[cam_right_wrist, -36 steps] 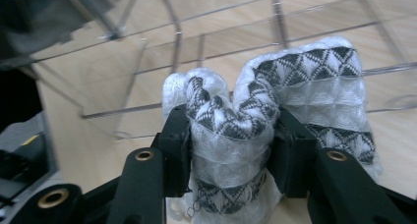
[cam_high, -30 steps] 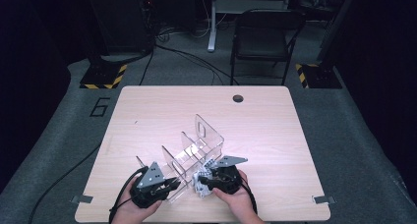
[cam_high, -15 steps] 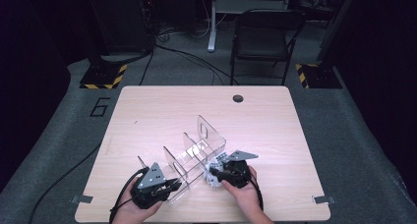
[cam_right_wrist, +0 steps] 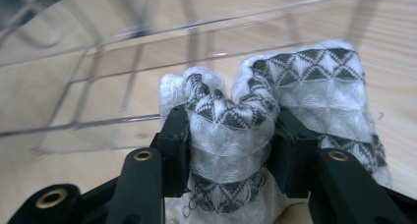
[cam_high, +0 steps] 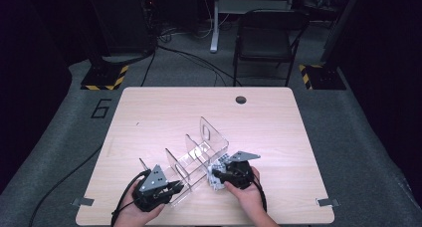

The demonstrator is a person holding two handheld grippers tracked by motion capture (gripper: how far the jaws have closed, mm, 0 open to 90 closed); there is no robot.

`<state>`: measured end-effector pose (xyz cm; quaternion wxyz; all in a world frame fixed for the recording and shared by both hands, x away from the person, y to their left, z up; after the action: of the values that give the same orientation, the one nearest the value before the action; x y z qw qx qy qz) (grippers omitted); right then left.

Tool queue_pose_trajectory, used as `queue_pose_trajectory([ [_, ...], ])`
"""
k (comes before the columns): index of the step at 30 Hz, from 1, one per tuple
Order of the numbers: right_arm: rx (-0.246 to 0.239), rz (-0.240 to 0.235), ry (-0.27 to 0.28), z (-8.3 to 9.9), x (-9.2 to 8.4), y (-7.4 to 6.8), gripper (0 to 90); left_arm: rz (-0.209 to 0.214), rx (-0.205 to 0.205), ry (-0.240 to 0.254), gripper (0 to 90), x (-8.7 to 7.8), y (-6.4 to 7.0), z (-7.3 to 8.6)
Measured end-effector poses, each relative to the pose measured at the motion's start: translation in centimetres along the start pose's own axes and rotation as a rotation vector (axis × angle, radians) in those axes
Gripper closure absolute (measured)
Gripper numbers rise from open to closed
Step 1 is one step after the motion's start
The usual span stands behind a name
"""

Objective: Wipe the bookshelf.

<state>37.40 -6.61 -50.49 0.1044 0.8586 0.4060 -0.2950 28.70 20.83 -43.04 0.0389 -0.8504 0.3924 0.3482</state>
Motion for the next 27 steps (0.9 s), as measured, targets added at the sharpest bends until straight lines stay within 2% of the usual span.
queue_pose_trajectory([
  [1, 0.022, 0.001, 0.004, 0.1, -0.1, 0.4, 55.7, 0.002, 0.002, 0.001, 81.9, 0.0, 0.0, 0.0],
  [3, 0.031, 0.000, 0.006, 0.1, -0.1, 0.5, 55.4, 0.009, -0.005, 0.002, 79.3, 0.2, 0.1, 0.1],
  [6, -0.001, -0.010, 0.000, 0.1, 0.0, -0.5, 54.6, -0.008, 0.005, 0.003, 73.1, 0.3, 0.1, 0.0],
  [9, -0.038, -0.061, -0.007, 0.1, 0.2, -2.0, 54.6, -0.001, -0.018, 0.026, 69.9, -0.1, 0.1, -0.1],
  [11, -0.072, -0.085, -0.012, 0.1, 0.2, -2.9, 54.6, -0.013, -0.027, 0.045, 66.7, -0.7, 0.0, -0.3],
  [13, -0.113, -0.092, -0.014, -0.2, 0.3, -3.4, 54.6, -0.019, -0.047, 0.066, 63.3, -1.4, -0.2, -0.5],
  [15, -0.132, -0.077, -0.018, -0.4, 0.2, -3.3, 54.6, -0.036, -0.059, 0.072, 60.8, -1.9, -0.5, -0.7],
  [17, -0.110, -0.063, -0.023, -0.5, 0.2, -2.6, 54.6, -0.039, -0.075, 0.065, 56.3, -2.2, -0.7, -0.8],
  [19, -0.064, -0.038, -0.017, -0.6, 0.2, -1.8, 54.5, -0.056, -0.077, 0.071, 55.0, -2.4, -0.8, -0.7],
  [21, -0.047, -0.018, -0.013, -0.7, 0.0, -0.8, 54.4, -0.047, -0.079, 0.060, 54.5, -2.5, -0.9, -0.8],
  [23, -0.023, -0.019, -0.004, -0.6, 0.0, -0.2, 54.4, -0.050, -0.079, 0.059, 54.3, -2.5, -0.9, -0.8],
  [27, -0.013, -0.016, -0.004, -0.6, 0.2, -0.6, 54.2, -0.046, -0.078, 0.056, 53.8, -2.2, -0.7, -0.9],
])
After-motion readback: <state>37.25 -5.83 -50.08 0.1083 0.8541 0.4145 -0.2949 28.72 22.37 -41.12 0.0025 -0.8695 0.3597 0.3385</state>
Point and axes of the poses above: each handheld gripper's, and its own axes: x roughly forward along the jaws, z roughly out of its underside, y roughly to its right, the point moved 1 cm from there along x, roughly forward along the jaws, and after that the axes turned 14 degrees about -x, right-handed, at the moved point
